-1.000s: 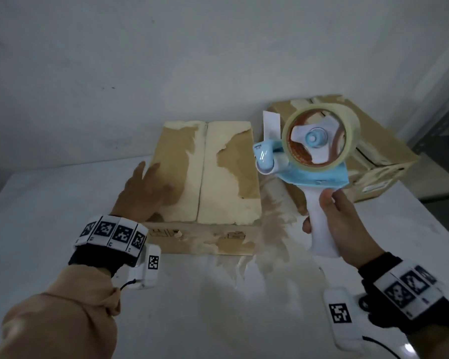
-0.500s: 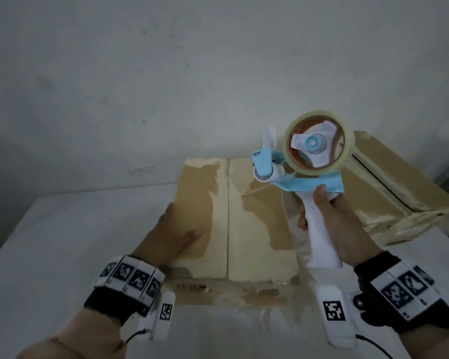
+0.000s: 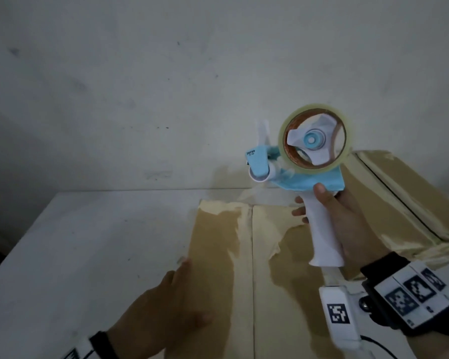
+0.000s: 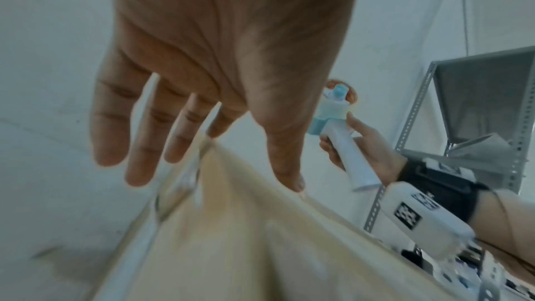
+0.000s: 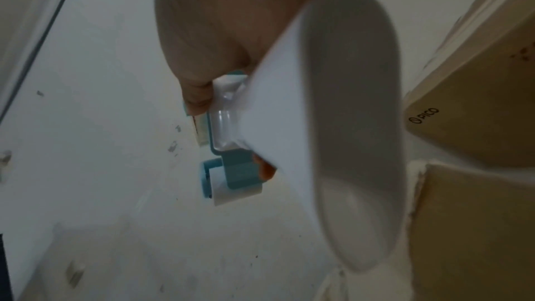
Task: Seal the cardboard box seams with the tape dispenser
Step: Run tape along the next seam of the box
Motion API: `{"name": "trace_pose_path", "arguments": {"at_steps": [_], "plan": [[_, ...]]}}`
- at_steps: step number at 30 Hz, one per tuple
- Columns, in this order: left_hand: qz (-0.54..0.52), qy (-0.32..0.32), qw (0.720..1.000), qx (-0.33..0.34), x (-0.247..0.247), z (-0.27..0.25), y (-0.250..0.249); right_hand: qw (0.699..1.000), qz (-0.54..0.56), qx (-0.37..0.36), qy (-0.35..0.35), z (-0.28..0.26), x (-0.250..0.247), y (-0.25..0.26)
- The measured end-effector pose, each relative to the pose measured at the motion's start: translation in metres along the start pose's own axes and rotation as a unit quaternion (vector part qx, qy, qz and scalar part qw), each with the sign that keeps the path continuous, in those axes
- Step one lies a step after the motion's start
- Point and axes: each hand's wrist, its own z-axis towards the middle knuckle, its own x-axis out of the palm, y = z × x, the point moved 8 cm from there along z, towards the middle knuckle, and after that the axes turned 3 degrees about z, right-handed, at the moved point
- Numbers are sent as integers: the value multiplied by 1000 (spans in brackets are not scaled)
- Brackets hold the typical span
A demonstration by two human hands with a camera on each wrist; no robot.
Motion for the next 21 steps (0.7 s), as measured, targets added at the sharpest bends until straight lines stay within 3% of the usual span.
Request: {"name": "trace_pose_path", "arguments": {"at_steps": [5, 9, 12, 15, 21], "plan": [[-11, -213, 973, 84, -70, 12, -4, 999, 10, -5, 33, 2, 17, 5], [-137, -279, 940, 143, -110, 38, -24, 998, 38, -17, 44, 1, 30, 9], [-231, -272, 920, 162, -122, 54, -37, 998, 13, -30, 48, -1, 39, 12], [-336, -216, 904, 155, -120, 71, -48, 998, 16, -30, 57, -2, 45, 13], [-448, -164, 866, 153, -123, 83, -54, 996, -7, -56, 62, 4, 44, 15]]}}
